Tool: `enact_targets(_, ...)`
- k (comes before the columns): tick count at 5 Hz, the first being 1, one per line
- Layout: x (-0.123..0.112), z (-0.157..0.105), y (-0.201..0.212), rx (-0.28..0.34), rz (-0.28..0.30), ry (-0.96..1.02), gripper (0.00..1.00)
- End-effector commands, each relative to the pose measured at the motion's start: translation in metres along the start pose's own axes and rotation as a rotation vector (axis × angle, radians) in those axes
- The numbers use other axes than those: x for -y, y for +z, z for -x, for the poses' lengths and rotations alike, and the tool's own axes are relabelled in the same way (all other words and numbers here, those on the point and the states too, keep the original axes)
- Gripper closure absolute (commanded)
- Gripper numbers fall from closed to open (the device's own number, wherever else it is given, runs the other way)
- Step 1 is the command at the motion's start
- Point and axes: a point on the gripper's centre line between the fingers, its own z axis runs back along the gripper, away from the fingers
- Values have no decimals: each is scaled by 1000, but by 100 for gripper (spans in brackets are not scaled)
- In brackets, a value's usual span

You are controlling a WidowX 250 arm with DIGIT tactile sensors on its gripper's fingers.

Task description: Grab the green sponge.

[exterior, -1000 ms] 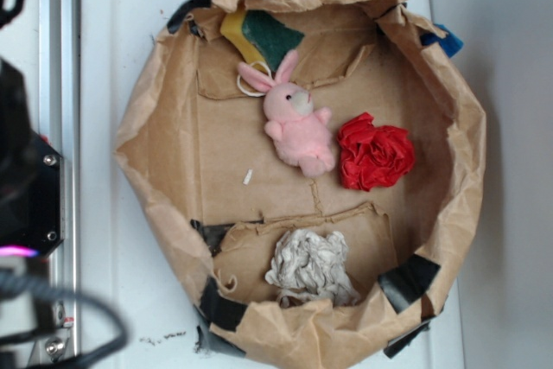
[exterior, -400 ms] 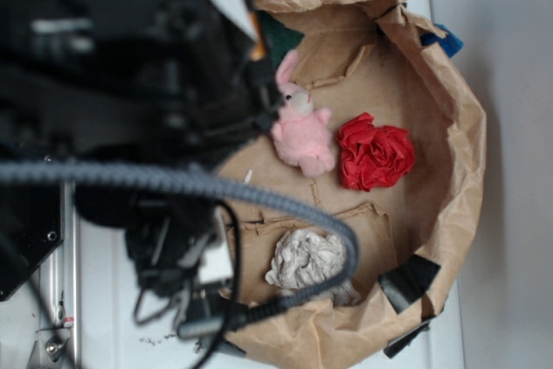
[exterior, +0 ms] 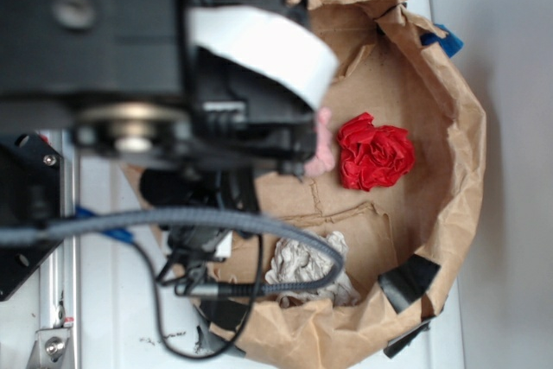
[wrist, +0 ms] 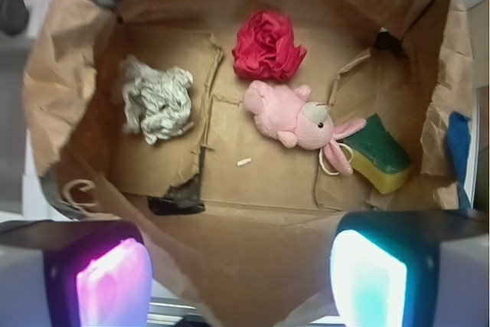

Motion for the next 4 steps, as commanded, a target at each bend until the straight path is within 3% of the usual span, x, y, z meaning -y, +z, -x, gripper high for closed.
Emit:
enact_targets(1,-5,-1,6,24,-6,14,0)
enact_targets(2,-5,-1,6,24,-6,14,0)
enact_targets(4,-16,-39,-23,-110,22,-397,0)
